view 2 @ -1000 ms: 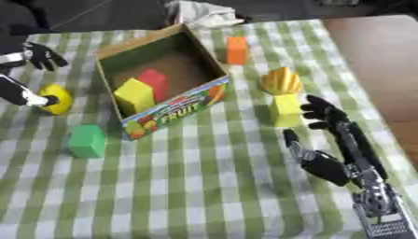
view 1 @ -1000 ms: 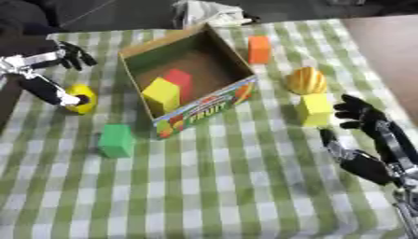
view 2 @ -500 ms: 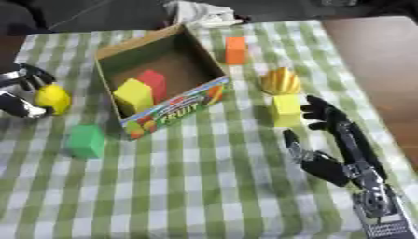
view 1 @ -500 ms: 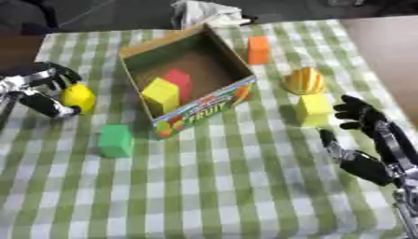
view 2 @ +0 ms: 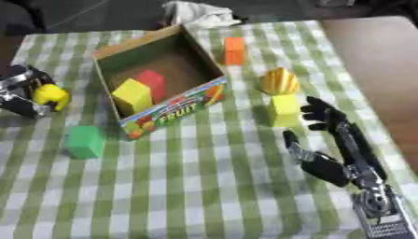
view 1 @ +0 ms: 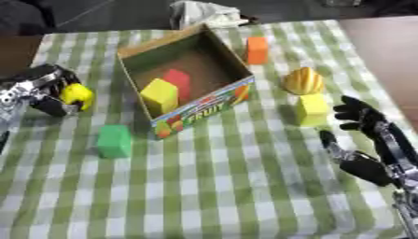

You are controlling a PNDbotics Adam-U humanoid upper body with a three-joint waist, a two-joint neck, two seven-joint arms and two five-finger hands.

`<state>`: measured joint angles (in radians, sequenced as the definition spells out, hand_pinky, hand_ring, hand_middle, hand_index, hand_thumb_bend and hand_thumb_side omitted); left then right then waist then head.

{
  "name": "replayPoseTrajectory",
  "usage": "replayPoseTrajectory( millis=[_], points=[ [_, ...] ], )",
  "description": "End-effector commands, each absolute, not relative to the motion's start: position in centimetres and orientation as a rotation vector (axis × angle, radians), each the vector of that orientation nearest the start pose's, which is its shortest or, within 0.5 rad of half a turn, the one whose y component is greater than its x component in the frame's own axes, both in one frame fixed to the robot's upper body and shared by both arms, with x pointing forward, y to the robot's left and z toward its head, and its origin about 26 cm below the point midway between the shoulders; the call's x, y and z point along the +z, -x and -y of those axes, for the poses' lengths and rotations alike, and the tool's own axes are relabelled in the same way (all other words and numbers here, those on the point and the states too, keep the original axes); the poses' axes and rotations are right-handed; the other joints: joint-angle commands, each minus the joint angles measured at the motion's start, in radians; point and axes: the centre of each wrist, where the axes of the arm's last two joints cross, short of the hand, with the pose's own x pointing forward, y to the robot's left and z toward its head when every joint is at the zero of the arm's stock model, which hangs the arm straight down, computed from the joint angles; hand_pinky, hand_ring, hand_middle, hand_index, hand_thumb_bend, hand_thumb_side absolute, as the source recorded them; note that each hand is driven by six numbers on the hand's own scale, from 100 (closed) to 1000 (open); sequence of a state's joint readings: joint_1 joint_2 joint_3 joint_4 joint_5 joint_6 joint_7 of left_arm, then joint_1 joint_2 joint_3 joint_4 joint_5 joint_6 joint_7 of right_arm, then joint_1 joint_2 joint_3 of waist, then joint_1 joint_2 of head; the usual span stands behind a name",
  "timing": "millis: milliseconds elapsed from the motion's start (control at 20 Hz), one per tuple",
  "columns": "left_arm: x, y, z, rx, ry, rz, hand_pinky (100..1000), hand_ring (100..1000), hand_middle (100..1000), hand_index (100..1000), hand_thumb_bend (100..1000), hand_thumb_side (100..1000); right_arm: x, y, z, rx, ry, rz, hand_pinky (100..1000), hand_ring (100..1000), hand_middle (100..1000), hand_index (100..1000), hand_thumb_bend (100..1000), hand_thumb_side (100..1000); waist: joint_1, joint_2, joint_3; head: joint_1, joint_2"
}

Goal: Pick up objects on the table and place them in the box.

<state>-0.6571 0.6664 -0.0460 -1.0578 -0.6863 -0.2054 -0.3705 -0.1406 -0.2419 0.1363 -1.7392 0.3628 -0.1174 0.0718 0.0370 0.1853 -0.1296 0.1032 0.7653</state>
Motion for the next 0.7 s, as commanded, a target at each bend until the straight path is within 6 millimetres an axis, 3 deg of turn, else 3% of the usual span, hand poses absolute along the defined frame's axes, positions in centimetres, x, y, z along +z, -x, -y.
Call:
replayPoseTrajectory(
  millis=[50, 200, 350, 500, 700],
  points=[
    [22.1, -41.8, -40.0, -1.327, -0.966, 1.443, 547, 506, 493, 670, 231, 100, 8.1, -30.4, 24.3, 0.706, 0.313, 1.937, 739, 800, 781, 933, 316, 327, 0.003, -0.019, 0.000, 0.000, 0.005],
    [25.0, -42.2, -37.3, -1.401, -0.970, 1.548, 565, 521, 502, 677, 241, 100, 8.0, -30.4, 24.3, 0.710, 0.309, 1.935, 739, 800, 781, 933, 316, 328, 0.005, -0.022, -0.003, 0.003, 0.005],
    [26.5, -43.1, -33.7, -1.505, -0.925, 1.621, 576, 532, 514, 686, 249, 100, 8.0, -30.4, 24.2, 0.714, 0.302, 1.935, 739, 800, 781, 933, 316, 328, 0.007, -0.025, -0.010, 0.010, 0.005],
    [26.9, -44.1, -29.8, -1.626, -0.863, 1.661, 589, 541, 525, 692, 263, 100, 7.9, -30.3, 24.0, 0.718, 0.291, 1.935, 739, 800, 781, 933, 316, 328, 0.007, -0.026, -0.021, 0.015, 0.005],
    [25.8, -45.4, -25.1, -1.775, -0.782, 1.680, 613, 565, 550, 713, 280, 100, 7.8, -30.3, 23.9, 0.717, 0.281, 1.934, 739, 800, 781, 932, 317, 329, 0.007, -0.027, -0.030, 0.016, 0.005]
  ],
)
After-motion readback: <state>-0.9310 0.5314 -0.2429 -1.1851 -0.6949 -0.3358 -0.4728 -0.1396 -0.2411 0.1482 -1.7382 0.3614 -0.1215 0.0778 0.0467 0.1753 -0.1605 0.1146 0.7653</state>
